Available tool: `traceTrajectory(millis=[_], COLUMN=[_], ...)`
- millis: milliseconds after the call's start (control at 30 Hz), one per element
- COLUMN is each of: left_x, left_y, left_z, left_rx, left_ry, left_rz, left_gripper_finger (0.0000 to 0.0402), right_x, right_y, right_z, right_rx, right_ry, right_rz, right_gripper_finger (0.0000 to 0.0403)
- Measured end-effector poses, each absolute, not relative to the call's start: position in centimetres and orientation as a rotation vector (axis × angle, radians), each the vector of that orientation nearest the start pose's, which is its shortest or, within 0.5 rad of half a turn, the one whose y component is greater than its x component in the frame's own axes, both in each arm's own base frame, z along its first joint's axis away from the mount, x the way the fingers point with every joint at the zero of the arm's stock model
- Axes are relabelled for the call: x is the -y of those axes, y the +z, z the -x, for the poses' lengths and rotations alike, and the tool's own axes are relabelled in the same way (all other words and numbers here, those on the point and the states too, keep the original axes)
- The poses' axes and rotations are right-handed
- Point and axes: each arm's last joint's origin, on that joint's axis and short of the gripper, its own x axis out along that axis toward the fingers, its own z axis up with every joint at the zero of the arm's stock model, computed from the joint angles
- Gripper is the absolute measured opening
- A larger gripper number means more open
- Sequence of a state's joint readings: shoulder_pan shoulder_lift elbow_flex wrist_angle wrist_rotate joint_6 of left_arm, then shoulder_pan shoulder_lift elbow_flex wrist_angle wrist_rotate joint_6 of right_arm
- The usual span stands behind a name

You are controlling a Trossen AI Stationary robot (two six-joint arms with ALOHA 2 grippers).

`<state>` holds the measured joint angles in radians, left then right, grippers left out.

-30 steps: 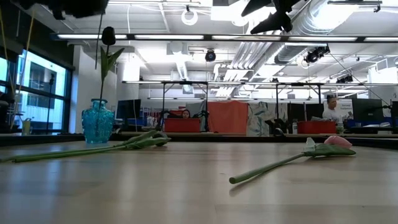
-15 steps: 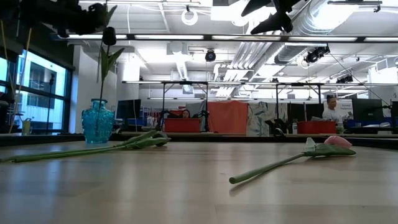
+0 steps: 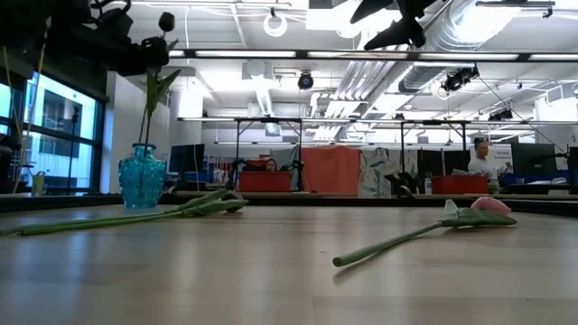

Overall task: Sort flowers into vase by color
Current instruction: Put the top black flower into the blue vase

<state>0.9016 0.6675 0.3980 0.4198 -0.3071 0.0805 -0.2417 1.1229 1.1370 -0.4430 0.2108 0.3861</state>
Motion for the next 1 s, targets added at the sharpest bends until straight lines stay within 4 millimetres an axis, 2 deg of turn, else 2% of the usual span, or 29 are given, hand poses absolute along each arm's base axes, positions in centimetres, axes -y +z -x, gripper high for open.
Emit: traceTrajectory(millis=[133,333,600,767,1000], left_x=[-13.2,-13.3,-13.3,-13.3,-13.1], left_y=[27.0,26.1,25.7,25.5,25.1], left_z=[-9.3,-9.4,-9.4,-9.5,-9.4], left_rx=[0.089,0.047,-0.021,-0.035,-0.081], left_ry=[1.211,1.208,1.205,1.201,1.171], left_rz=[-0.102,0.008,-0.007,-0.002,0.022], left_gripper_finger=[0.0000,0.0001,0.0017,0.0045,0.0113], right_x=[6.3,6.3,6.3,6.3,6.3], right_y=[36.5,36.5,36.5,36.5,36.5], right_z=[-22.9,-22.9,-22.9,-22.9,-22.9], right_rx=[-0.341,-0.341,-0.339,-0.339,-0.333], right_ry=[-0.523,-0.524,-0.525,-0.525,-0.530], right_rz=[-0.380,-0.382,-0.390,-0.390,-0.412], right_gripper_finger=[0.0321,0.0321,0.0321,0.0321,0.0321])
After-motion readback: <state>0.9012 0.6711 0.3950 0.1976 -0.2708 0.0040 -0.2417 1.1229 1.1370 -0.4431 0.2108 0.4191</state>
